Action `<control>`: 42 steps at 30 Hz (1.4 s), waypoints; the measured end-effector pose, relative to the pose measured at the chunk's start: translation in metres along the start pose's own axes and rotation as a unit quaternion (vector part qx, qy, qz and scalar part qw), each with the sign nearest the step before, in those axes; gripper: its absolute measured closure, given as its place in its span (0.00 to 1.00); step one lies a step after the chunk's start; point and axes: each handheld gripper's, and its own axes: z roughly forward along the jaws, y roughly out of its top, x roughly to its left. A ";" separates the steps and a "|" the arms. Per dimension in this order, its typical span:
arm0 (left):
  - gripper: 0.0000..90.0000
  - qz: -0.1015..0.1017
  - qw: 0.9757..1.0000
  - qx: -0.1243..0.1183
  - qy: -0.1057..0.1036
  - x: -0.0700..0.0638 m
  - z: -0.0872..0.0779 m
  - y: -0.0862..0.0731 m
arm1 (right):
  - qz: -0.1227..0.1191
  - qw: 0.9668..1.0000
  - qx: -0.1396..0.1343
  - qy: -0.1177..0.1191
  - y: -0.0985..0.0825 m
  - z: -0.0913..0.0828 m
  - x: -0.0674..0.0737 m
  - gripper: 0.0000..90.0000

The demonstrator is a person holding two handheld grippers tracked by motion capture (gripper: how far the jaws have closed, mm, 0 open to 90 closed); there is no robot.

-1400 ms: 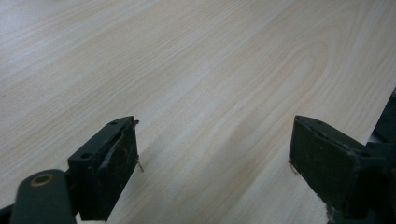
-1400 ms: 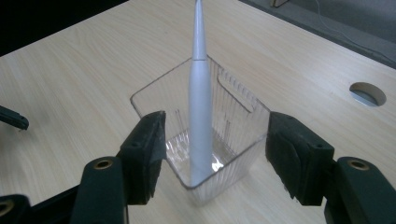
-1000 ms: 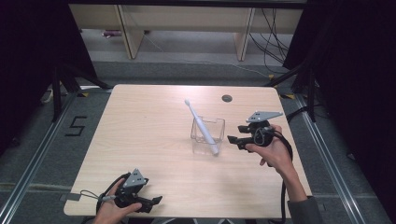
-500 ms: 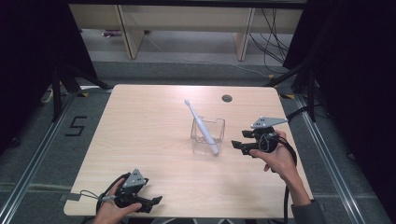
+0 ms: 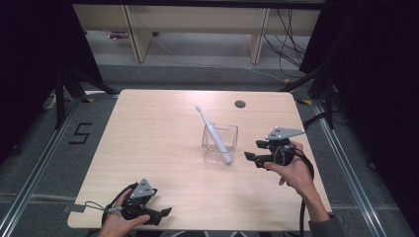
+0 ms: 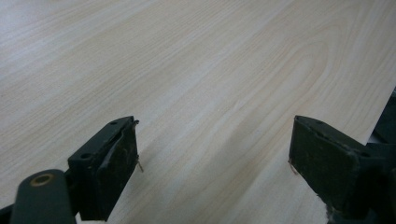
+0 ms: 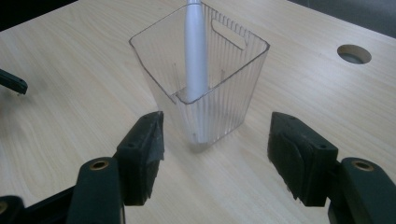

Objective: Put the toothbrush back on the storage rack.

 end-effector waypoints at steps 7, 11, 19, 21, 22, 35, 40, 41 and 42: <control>0.17 0.000 1.000 -0.001 0.000 0.000 0.000 0.000 | -0.003 1.000 -0.010 0.012 -0.006 0.001 0.005 0.36; 0.17 0.000 1.000 -0.001 0.001 0.000 0.000 0.000 | -0.008 1.000 -0.014 0.008 -0.008 -0.001 0.006 0.35; 0.17 -0.008 1.000 -0.006 -0.006 -0.002 0.000 0.000 | 0.005 1.000 -0.015 0.008 -0.017 -0.002 0.011 0.33; 0.17 -0.008 1.000 -0.006 -0.005 -0.001 0.000 0.000 | -0.004 1.000 -0.017 0.010 -0.018 -0.002 0.011 0.33; 0.16 -0.008 1.000 -0.006 -0.005 -0.001 0.000 0.000 | 0.012 1.000 -0.011 0.010 -0.020 -0.003 0.013 0.33; 0.17 0.003 1.000 -0.002 0.000 0.000 -0.001 0.001 | 0.001 1.000 -0.010 0.020 -0.035 0.005 0.019 0.32; 0.17 -0.008 1.000 -0.009 -0.006 -0.002 -0.001 0.000 | 0.002 1.000 -0.010 0.019 -0.039 0.008 0.020 0.32; 0.17 -0.008 1.000 -0.009 -0.005 -0.002 -0.001 0.000 | -0.003 1.000 -0.009 0.012 -0.040 0.007 0.019 0.32; 0.17 -0.008 1.000 -0.009 -0.006 -0.002 0.000 0.000 | -0.003 1.000 -0.009 0.012 -0.040 0.007 0.019 0.32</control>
